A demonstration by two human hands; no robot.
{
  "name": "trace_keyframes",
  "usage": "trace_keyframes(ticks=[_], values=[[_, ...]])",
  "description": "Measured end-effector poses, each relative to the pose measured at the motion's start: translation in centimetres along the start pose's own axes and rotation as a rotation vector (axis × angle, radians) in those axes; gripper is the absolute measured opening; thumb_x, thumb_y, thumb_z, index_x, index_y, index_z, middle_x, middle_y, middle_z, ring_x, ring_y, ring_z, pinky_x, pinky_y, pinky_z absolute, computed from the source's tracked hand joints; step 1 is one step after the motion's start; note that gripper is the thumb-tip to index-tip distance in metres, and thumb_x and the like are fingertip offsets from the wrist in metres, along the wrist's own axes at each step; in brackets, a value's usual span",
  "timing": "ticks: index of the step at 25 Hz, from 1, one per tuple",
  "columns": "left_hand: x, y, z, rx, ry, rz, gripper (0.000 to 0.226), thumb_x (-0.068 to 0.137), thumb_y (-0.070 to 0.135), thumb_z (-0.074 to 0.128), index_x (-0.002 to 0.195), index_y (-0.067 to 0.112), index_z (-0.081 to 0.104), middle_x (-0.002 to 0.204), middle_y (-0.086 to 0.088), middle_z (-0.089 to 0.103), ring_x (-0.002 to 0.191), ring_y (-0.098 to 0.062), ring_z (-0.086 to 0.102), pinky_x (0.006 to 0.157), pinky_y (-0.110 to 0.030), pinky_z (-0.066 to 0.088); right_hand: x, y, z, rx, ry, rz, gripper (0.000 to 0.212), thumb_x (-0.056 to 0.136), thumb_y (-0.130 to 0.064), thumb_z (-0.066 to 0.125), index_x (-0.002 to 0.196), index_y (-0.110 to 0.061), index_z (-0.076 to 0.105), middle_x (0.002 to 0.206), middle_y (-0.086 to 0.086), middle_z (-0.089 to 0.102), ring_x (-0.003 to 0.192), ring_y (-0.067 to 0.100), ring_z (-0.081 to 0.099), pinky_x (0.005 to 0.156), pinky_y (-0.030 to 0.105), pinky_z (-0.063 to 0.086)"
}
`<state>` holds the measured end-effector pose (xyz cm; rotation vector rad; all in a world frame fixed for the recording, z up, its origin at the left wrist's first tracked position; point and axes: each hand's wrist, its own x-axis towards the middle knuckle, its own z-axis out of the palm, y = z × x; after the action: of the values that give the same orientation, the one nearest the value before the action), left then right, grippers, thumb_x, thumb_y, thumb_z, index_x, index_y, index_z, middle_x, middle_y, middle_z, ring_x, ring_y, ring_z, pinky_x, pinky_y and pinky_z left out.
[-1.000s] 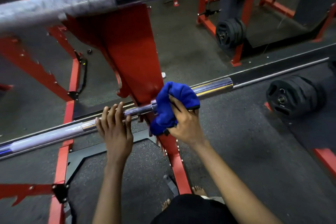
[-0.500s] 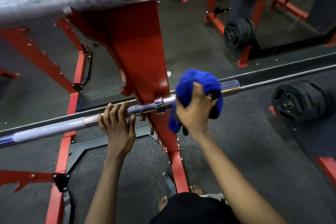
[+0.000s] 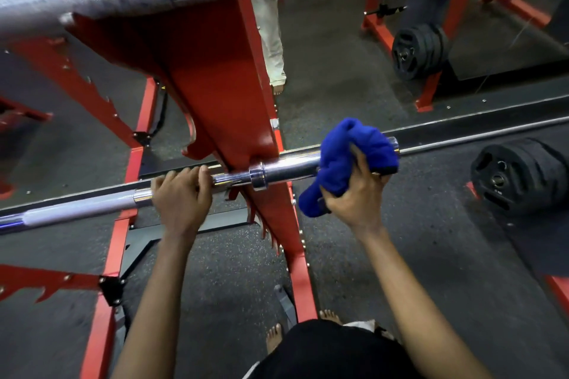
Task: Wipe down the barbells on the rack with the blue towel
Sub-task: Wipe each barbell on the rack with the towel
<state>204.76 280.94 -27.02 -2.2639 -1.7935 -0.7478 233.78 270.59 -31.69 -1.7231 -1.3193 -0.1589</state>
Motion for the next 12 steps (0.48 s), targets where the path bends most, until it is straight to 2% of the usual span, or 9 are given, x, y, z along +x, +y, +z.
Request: trace_keyframes(ticks=[1, 3, 5, 6, 8, 10, 12], values=[[1.1, 0.1, -0.4, 0.045, -0.106, -0.057, 0.053, 0.097, 0.04, 0.038, 0.074, 0.006, 0.071, 0.071, -0.021, 0.068, 0.072, -0.041, 0.064, 0.075, -0.044, 0.043, 0.7, 0.5, -0.8, 0.004, 0.036, 0.051, 0.073, 0.072, -0.037, 0.071, 0.137, -0.01, 0.051, 0.137, 0.008, 0.061, 0.122, 0.025, 0.054, 0.108, 0.038, 0.03], [3.3, 0.0, -0.7, 0.165, -0.385, -0.171, 0.063, 0.092, 0.051, 0.032, 0.087, 0.002, 0.072, 0.089, -0.031, 0.069, 0.087, -0.047, 0.067, 0.077, -0.044, 0.048, 2.1, 0.7, -1.9, 0.01, 0.07, 0.106, 0.068, 0.075, -0.037, 0.075, 0.134, -0.012, 0.051, 0.131, 0.009, 0.065, 0.123, 0.027, 0.052, 0.11, 0.04, 0.025], [4.9, -0.5, -0.7, 0.205, -0.601, -0.208, 0.067, 0.097, 0.06, 0.032, 0.104, 0.004, 0.068, 0.112, -0.03, 0.067, 0.108, -0.045, 0.063, 0.086, -0.044, 0.047, 3.1, 0.1, -2.0, -0.008, 0.06, 0.142, 0.062, 0.076, -0.039, 0.074, 0.127, -0.01, 0.055, 0.126, 0.008, 0.066, 0.118, 0.03, 0.055, 0.112, 0.046, 0.026], [5.2, -0.8, -0.7, 0.179, -0.641, -0.232, 0.067, 0.099, 0.062, 0.033, 0.108, 0.006, 0.068, 0.117, -0.028, 0.066, 0.112, -0.044, 0.062, 0.089, -0.044, 0.046, 3.4, -0.5, -1.8, -0.028, 0.03, 0.168, 0.059, 0.076, -0.042, 0.07, 0.124, -0.011, 0.057, 0.124, 0.006, 0.066, 0.114, 0.033, 0.059, 0.112, 0.055, 0.03], [3.9, -0.8, -0.7, 0.089, -0.513, -0.2, 0.067, 0.1, 0.065, 0.029, 0.11, 0.013, 0.07, 0.114, -0.023, 0.069, 0.113, -0.04, 0.062, 0.094, -0.043, 0.04, 3.3, -2.4, -0.9, -0.05, -0.077, 0.171, 0.06, 0.075, -0.047, 0.061, 0.124, -0.012, 0.057, 0.122, 0.002, 0.065, 0.105, 0.037, 0.065, 0.104, 0.07, 0.034], [0.5, -0.2, -0.2, -0.006, -0.255, -0.135, 0.06, 0.1, 0.059, 0.025, 0.12, 0.021, 0.066, 0.117, -0.013, 0.068, 0.116, -0.034, 0.057, 0.102, -0.043, 0.03, 2.0, -5.1, 0.7, -0.019, -0.199, 0.044, 0.066, 0.071, -0.048, 0.055, 0.129, -0.015, 0.055, 0.127, 0.0, 0.064, 0.091, 0.036, 0.069, 0.1, 0.067, 0.039], [-2.3, 0.0, 0.8, -0.075, -0.11, -0.097, 0.053, 0.101, 0.053, 0.029, 0.132, 0.022, 0.059, 0.128, -0.008, 0.059, 0.126, -0.031, 0.046, 0.115, -0.042, 0.015, 0.5, -7.6, 2.5, -0.005, -0.306, -0.127, 0.07, 0.07, -0.044, 0.061, 0.135, -0.02, 0.054, 0.139, -0.006, 0.057, 0.085, 0.031, 0.071, 0.1, 0.06, 0.039]])
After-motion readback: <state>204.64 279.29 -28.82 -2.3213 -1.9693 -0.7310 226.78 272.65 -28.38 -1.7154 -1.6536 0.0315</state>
